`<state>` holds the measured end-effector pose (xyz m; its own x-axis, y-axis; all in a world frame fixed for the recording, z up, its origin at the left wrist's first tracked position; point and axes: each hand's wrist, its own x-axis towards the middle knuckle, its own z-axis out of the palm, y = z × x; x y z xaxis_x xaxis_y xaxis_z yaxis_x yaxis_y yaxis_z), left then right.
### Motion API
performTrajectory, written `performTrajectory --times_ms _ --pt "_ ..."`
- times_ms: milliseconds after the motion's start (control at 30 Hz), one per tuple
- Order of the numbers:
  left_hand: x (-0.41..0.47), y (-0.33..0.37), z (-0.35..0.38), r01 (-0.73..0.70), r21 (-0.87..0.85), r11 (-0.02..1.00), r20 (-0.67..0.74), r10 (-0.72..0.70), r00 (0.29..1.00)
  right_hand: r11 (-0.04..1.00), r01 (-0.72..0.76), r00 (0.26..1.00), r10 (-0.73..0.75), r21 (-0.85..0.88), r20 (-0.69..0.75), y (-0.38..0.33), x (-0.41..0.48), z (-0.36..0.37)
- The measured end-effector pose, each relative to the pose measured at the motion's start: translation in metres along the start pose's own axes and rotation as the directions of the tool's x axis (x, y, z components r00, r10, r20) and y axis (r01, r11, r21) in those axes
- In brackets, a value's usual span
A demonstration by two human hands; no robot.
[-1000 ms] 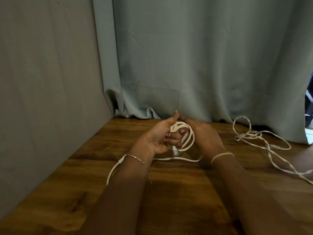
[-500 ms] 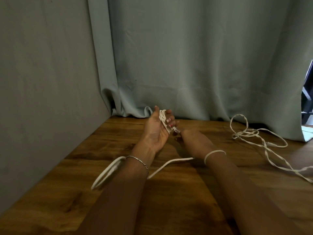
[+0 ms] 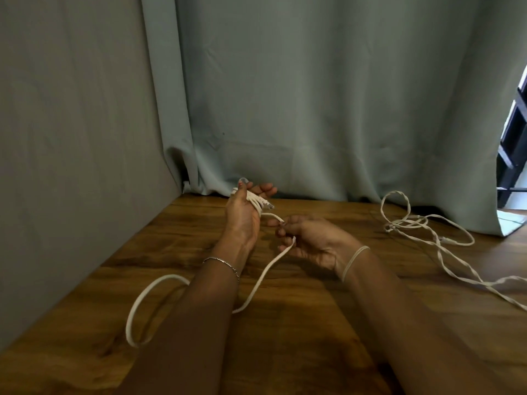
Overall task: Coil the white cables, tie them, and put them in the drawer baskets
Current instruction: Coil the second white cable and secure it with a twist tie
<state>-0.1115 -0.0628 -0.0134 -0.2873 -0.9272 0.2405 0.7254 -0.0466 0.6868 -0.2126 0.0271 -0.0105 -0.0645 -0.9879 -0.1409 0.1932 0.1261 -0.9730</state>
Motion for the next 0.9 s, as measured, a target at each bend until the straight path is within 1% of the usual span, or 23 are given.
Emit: performTrajectory --times_ms 100,167,233,300,333,367,433,500,533,567,600,667,733,800,833,900 --pt "0.004 -0.004 0.003 -0.024 0.163 0.986 -0.011 0.026 1.0 0.972 0.1 0.991 -0.116 -0.215 -0.066 0.001 0.003 0.002" --pt "0.005 -0.005 0.009 -0.067 0.278 0.958 0.008 0.067 0.998 0.894 0.184 0.959 -0.254 -0.408 -0.124 0.0 0.008 0.001" --pt "0.004 -0.007 0.016 -0.111 0.409 0.906 0.043 0.103 0.994 0.755 0.249 0.902 -0.409 -0.607 -0.139 -0.003 0.011 -0.003" --pt "0.004 -0.011 0.018 -0.152 0.506 0.849 0.105 0.114 0.988 0.53 0.267 0.832 -0.549 -0.805 -0.085 -0.007 0.012 -0.009" --pt "0.005 -0.014 0.017 -0.177 0.547 0.818 0.138 0.12 0.983 0.426 0.259 0.8 -0.598 -0.867 -0.055 -0.008 0.011 -0.011" --pt "0.006 -0.016 0.016 -0.194 0.58 0.792 0.164 0.12 0.979 0.349 0.247 0.768 -0.639 -0.904 -0.036 -0.009 0.009 -0.013" --pt "0.007 -0.017 0.014 -0.186 0.63 0.754 0.169 0.101 0.98 0.188 0.211 0.681 -0.733 -0.959 0.006 -0.011 0.007 -0.018" --pt "0.004 -0.015 0.013 -0.165 0.627 0.761 0.184 0.061 0.981 0.011 0.143 0.57 -0.819 -0.99 0.074 -0.014 0.005 -0.023" --pt "0.0 -0.013 0.014 -0.162 0.625 0.763 0.2 0.044 0.979 -0.056 0.108 0.526 -0.844 -0.993 0.105 -0.017 0.002 -0.026" --pt "-0.002 -0.013 0.015 -0.161 0.632 0.758 0.213 0.03 0.977 -0.12 0.073 0.494 -0.858 -0.99 0.14 -0.018 0.001 -0.029" --pt "-0.003 -0.012 0.016 -0.166 0.665 0.728 0.221 0.021 0.975 -0.191 0.036 0.47 -0.863 -0.981 0.185 -0.018 0.0 -0.031" --pt "-0.003 -0.013 0.016 -0.157 0.732 0.663 0.228 -0.022 0.973 -0.317 -0.052 0.447 -0.856 -0.947 0.262 -0.015 0.0 -0.034" --pt "-0.002 -0.013 0.013 -0.152 0.783 0.603 0.258 -0.092 0.962 -0.388 -0.103 0.431 -0.847 -0.916 0.31 -0.013 0.002 -0.038" --pt "-0.002 -0.014 0.009 -0.16 0.831 0.533 0.28 -0.152 0.948 -0.431 -0.122 0.436 -0.833 -0.894 0.342 -0.013 0.004 -0.04" --pt "-0.002 -0.016 0.007 -0.153 0.84 0.52 0.287 -0.188 0.939 -0.441 -0.127 0.44 -0.828 -0.888 0.348 -0.013 0.005 -0.041" --pt "-0.004 -0.021 0.005 -0.11 0.832 0.544 0.29 -0.257 0.922 -0.444 -0.127 0.441 -0.826 -0.887 0.351 -0.011 0.005 -0.042"
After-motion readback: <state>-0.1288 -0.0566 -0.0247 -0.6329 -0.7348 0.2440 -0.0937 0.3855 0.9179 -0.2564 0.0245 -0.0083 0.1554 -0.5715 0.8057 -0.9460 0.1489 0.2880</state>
